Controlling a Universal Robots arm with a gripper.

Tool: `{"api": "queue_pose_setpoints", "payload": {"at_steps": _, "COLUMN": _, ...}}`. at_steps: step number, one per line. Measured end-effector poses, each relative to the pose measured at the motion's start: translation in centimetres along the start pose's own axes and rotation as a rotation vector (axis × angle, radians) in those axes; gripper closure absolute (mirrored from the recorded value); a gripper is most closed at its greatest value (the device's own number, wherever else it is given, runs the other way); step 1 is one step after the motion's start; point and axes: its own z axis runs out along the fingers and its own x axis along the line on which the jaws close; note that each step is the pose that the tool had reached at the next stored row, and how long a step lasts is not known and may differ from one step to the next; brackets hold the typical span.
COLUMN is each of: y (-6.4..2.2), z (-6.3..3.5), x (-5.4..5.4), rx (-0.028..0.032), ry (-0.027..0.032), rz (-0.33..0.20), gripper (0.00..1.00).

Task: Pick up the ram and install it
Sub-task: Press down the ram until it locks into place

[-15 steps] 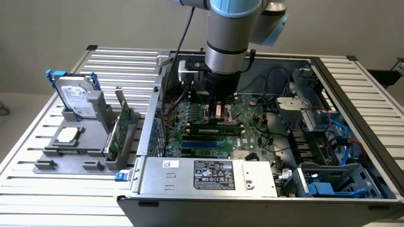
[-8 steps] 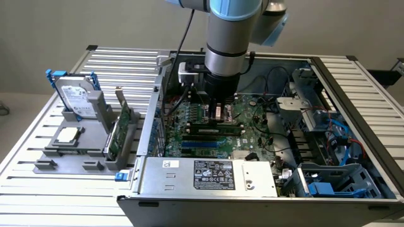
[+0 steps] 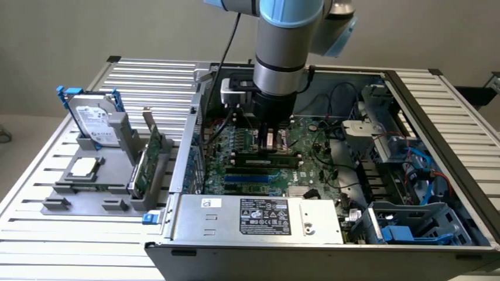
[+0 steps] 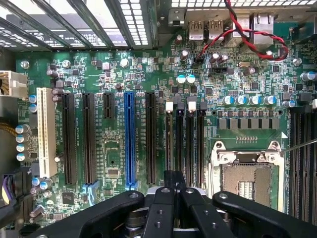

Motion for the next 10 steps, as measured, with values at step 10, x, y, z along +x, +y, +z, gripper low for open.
{"api": "queue_pose_setpoints", "payload": {"at_steps": 10, "y": -0.01, "z": 0.45, "x": -0.02, "rx": -0.0006, "ry": 0.0008, "rz": 0.002, "gripper": 0.89}}
